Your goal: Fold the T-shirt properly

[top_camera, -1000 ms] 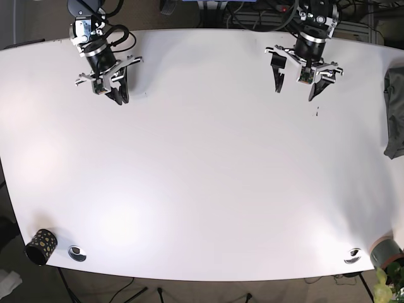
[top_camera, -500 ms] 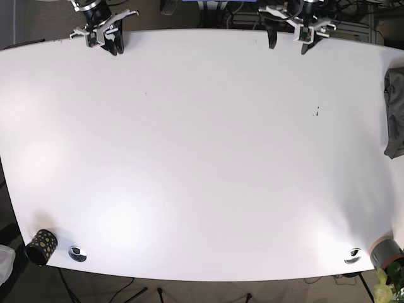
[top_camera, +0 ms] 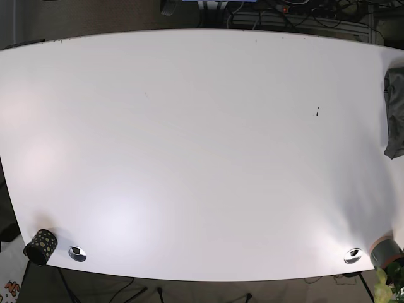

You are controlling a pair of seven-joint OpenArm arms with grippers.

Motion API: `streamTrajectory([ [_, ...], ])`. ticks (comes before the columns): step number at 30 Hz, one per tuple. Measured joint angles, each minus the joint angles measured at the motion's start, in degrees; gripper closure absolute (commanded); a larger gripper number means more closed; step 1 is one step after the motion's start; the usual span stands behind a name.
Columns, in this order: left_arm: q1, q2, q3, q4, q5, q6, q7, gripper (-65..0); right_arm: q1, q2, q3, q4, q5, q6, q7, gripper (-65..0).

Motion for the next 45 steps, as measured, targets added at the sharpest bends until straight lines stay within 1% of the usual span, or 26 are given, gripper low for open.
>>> streamTrajectory([
  [2,-1.4,-0.1,-0.3,-3.6,0.1,0.0,0.5,-45.3,1.4,0.2,-2.2,-5.1,0.0,0.24,-0.1,-7.5],
  [4,-4.2,-0.1,-1.5,-7.0,0.1,-0.1,0.9,-45.3,3.8,0.4,-3.4,-9.7,-0.3,0.0,-1.2,-7.5],
  [7,-9.5,-0.1,-4.1,-11.9,0.0,-0.2,-0.2,-45.3,8.2,0.5,-4.8,-14.5,-0.3,-0.92,-0.6,-7.5],
  [9,-12.9,-0.2,-5.4,-16.2,-0.2,0.0,-0.7,-45.3,11.5,0.7,-6.4,-17.3,-0.2,-0.87,0.3,-7.5],
  [12,-17.7,-0.5,-7.1,-24.7,-0.2,0.0,-0.4,-45.3,16.1,0.2,-8.5,-21.6,0.0,-0.79,0.4,-7.5],
  [14,-20.4,-1.2,-7.1,-29.3,0.3,0.1,0.7,-45.3,18.2,-0.2,-8.8,-23.9,-0.1,-0.57,0.2,-7.5],
  [16,-22.5,-2.3,-6.4,-33.2,0.1,-0.5,0.0,-45.3,19.8,-0.1,-8.8,-26.1,-0.2,-0.55,0.2,-7.5],
  [18,-25.4,-3.4,-6.1,-37.3,0.3,-0.2,0.3,-45.3,21.7,-0.3,-8.5,-28.8,-0.2,-0.94,-0.3,-7.5],
  [25,-33.1,-5.4,-6.1,-46.8,0.0,0.3,-0.4,-45.1,28.6,-1.9,-8.7,-37.3,-0.1,-0.55,0.3,-7.5],
  [32,-41.2,-7.9,-6.2,-59.6,0.3,0.0,-0.2,-45.1,34.5,-2.1,-8.6,-45.5,0.0,-0.83,0.0,-7.5],
  [35,-45.4,-8.8,-6.2,-66.2,0.0,1.4,-0.6,-45.1,38.4,-2.8,-8.6,-50.1,-0.2,-0.79,0.1,-7.5],
  [38,-48.7,-9.2,-6.1,-71.4,0.0,5.1,-0.7,-45.1,41.5,-3.3,-8.7,-53.6,-0.1,-0.72,0.3,-7.5],
  [45,-52.0,-10.3,-1.6,-76.5,0.0,5.8,-0.7,-45.1,45.7,-3.1,-8.7,-59.7,-0.1,-0.81,0.3,-7.9],
])
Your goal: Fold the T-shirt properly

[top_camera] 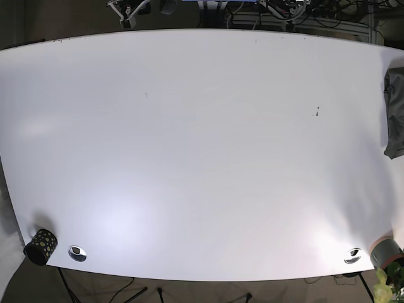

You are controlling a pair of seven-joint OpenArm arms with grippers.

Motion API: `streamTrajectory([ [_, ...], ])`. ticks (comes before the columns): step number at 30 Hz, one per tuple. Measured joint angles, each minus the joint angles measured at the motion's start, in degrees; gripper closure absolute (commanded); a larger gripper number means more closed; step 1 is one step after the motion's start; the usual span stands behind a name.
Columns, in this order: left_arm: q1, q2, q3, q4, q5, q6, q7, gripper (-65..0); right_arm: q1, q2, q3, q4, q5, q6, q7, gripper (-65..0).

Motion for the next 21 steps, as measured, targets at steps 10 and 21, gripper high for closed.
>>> streamTrajectory([
  [10,-7.0,-0.2,6.0,-8.1,0.0,9.6,-0.3,-45.4,9.6,-1.1,0.0,-11.3,0.0,0.04,0.2,-7.9],
  [21,-8.7,-0.2,6.0,-9.3,0.0,9.8,0.8,-45.6,10.9,-2.6,0.0,-13.4,0.0,0.2,-0.1,-7.9],
])
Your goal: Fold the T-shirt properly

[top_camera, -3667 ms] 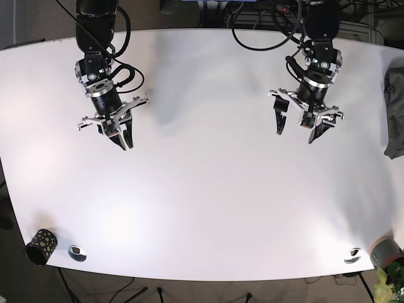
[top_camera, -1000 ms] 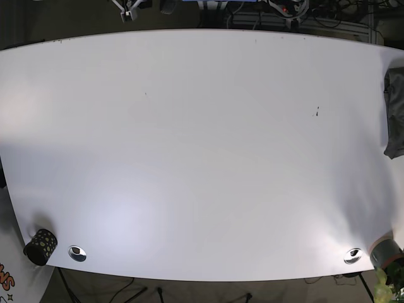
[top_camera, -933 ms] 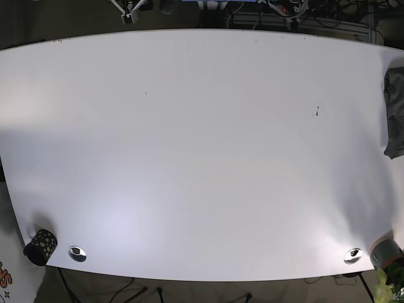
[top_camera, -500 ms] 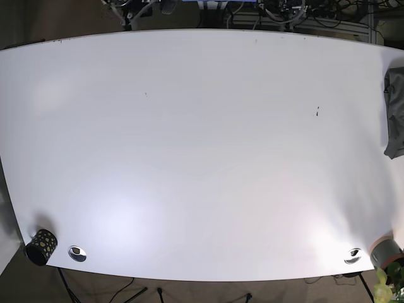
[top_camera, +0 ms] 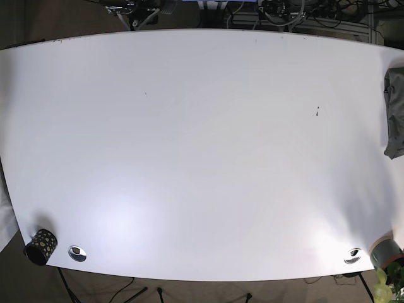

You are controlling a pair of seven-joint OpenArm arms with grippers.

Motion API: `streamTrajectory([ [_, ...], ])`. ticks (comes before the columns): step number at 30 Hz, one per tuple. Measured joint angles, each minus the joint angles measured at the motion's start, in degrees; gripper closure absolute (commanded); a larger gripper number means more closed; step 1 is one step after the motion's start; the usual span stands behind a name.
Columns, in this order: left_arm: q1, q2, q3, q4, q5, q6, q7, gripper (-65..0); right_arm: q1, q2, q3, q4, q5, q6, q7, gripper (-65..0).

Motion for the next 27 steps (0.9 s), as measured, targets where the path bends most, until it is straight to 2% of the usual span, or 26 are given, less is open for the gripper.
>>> streamTrajectory([
  [5,-2.0,0.0,0.1,-3.5,0.0,0.0,-0.3,-45.6,2.0,0.4,0.0,-3.3,0.0,-0.17,0.1,-7.9],
  [18,-1.7,0.0,0.2,-4.1,0.0,0.0,-0.2,-45.3,1.8,0.4,0.0,-3.7,0.0,-0.17,0.0,-7.9],
  [24,0.2,0.2,6.2,-3.7,0.0,0.0,-2.3,-45.6,1.6,0.5,0.0,-3.7,0.0,-0.17,0.2,-7.9],
  [27,1.0,0.3,6.5,-4.2,-0.2,2.1,-4.1,-45.6,0.8,0.7,0.0,-3.6,0.0,-0.17,0.2,-7.9],
])
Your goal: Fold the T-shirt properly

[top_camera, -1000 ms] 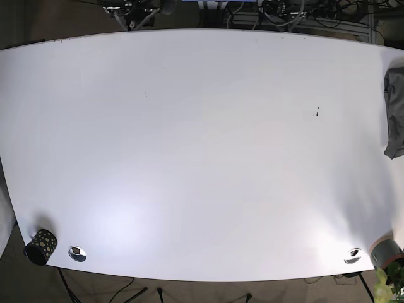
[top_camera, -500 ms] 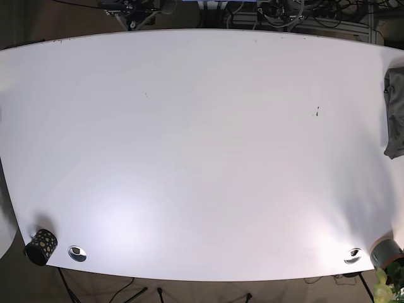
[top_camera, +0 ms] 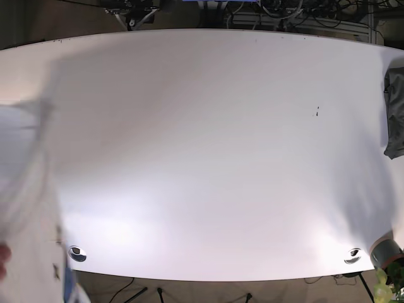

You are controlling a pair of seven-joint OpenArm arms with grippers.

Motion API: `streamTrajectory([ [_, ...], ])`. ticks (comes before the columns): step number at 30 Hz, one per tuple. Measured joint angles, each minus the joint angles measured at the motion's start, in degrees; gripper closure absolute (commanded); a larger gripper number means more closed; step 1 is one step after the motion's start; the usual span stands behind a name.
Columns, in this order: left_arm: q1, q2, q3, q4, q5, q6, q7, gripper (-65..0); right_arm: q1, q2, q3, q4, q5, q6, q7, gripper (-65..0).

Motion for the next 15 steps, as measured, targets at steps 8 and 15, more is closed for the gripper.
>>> streamTrajectory([
  [8,1.5,0.0,0.1,0.0,0.0,1.4,-0.6,-45.6,-1.5,0.1,-2.3,-0.4,0.0,0.0,-0.2,-7.9],
  [15,2.2,0.0,0.1,0.0,0.0,1.4,-0.5,-45.6,-2.1,-0.3,-6.1,0.0,0.0,0.0,0.0,-7.9],
])
